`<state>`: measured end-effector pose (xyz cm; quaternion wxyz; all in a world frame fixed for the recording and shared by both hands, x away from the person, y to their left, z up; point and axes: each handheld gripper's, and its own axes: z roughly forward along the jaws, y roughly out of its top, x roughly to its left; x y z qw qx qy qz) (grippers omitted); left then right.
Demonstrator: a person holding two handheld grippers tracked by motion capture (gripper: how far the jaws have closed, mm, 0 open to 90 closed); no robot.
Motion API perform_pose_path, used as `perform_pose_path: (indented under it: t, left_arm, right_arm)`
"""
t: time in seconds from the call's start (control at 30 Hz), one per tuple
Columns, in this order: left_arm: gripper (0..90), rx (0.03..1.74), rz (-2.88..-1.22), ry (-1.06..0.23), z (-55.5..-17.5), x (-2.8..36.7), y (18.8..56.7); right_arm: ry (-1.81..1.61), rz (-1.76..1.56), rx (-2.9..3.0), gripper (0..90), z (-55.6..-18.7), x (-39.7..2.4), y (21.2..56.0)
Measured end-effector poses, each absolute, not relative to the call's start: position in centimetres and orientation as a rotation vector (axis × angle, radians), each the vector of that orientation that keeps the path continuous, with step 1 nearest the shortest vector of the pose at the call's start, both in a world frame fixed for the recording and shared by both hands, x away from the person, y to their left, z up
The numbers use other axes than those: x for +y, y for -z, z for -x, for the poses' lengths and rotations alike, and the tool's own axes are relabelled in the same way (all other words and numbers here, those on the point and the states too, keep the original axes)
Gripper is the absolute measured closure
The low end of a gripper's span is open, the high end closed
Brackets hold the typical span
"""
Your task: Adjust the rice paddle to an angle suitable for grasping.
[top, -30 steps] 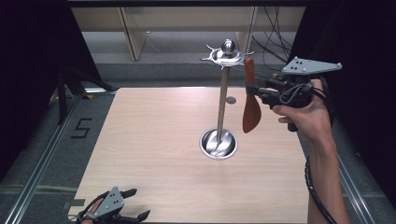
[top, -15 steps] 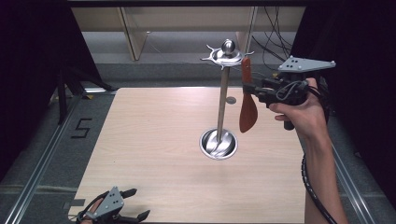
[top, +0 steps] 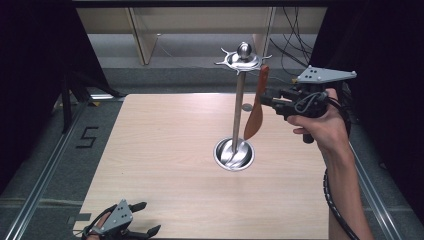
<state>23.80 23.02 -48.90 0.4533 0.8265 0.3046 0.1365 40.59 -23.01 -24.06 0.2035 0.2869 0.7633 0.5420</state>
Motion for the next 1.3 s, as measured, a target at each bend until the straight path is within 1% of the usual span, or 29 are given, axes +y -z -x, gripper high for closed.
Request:
perform_pose_path:
  t: [0.13,0.2,0.23,0.33,0.37,0.57,0.63,0.67,0.7,0.73,0.77,0.8,0.83,0.87,0.93,1.03,1.1,1.17,1.2,1.3]
  left_arm:
    - [15.8,0.748,-2.040,-0.345,-23.7,23.0,48.9]
    - [15.8,0.750,-2.040,-0.343,-23.8,23.1,48.9]
    - [15.8,0.788,-2.018,-0.331,-23.6,23.0,49.0]
    - [15.8,0.779,-2.025,-0.327,-23.7,22.9,49.0]
    - [15.8,0.753,-2.037,-0.340,-23.8,23.0,48.9]
    - [15.8,0.752,-2.037,-0.342,-23.8,23.0,48.9]
    - [15.8,0.754,-2.026,-0.350,-23.7,23.0,48.9]
    - [15.8,0.782,-2.014,-0.331,-23.6,22.9,48.9]
    - [15.8,0.770,-2.033,-0.343,-23.7,23.0,48.9]
    - [15.8,0.772,-2.012,-0.337,-23.7,22.9,49.0]
    - [15.8,0.761,-2.033,-0.341,-23.8,23.0,48.9]
    - [15.8,0.788,-2.025,-0.325,-23.7,23.0,49.0]
    - [15.8,0.777,-2.054,-0.341,-23.8,23.1,48.9]
    - [15.8,0.791,-2.019,-0.332,-23.6,22.9,49.0]
    - [15.8,0.752,-2.039,-0.342,-23.8,23.0,48.9]
    - [15.8,0.788,-2.021,-0.328,-23.6,23.0,49.0]
    - [15.8,0.778,-2.051,-0.340,-23.7,23.2,49.0]
    - [15.7,0.780,-2.046,-0.342,-23.7,23.1,49.0]
    - [15.8,0.790,-2.017,-0.330,-23.6,23.0,49.0]
    - [15.8,0.755,-2.033,-0.341,-23.7,23.0,49.0]
  right_arm:
    - [-1.518,-0.821,2.130,60.3,-40.3,-23.0,24.8]
    - [-1.528,-0.818,2.117,59.8,-40.2,-23.1,25.2]
    - [-1.542,-0.829,2.121,59.1,-40.0,-23.2,25.4]
    - [-1.552,-0.849,2.099,57.1,-39.6,-23.4,26.0]
    - [-1.549,-0.862,2.093,56.1,-39.4,-23.6,26.0]
    - [-1.542,-0.895,2.037,46.2,-38.0,-24.5,26.9]
    - [-1.541,-0.900,2.028,44.0,-37.7,-24.7,27.2]
    - [-1.523,-0.905,2.028,43.1,-37.5,-24.9,27.5]
    - [-1.512,-0.905,2.026,42.3,-37.3,-25.0,27.8]
    - [-1.513,-0.923,2.018,41.7,-37.1,-25.1,28.1]
    - [-1.506,-0.925,2.014,41.0,-36.9,-25.3,28.4]
    - [-1.512,-0.920,2.016,40.8,-36.8,-25.4,28.8]
    - [-1.516,-0.938,2.018,40.5,-36.6,-25.4,29.2]
    - [-1.509,-0.933,2.027,40.2,-36.5,-25.4,29.5]
    - [-1.505,-0.935,2.027,39.9,-36.2,-25.6,30.1]
    - [-1.509,-0.942,2.033,39.7,-35.8,-25.8,31.1]
    - [-1.464,-0.940,2.067,39.2,-35.8,-26.0,31.6]
    - [-1.465,-0.966,2.053,39.0,-35.6,-26.4,32.1]
    - [-1.454,-0.976,2.073,39.0,-35.5,-26.5,32.3]
    - [-1.417,-0.963,2.076,38.9,-35.5,-26.8,33.0]
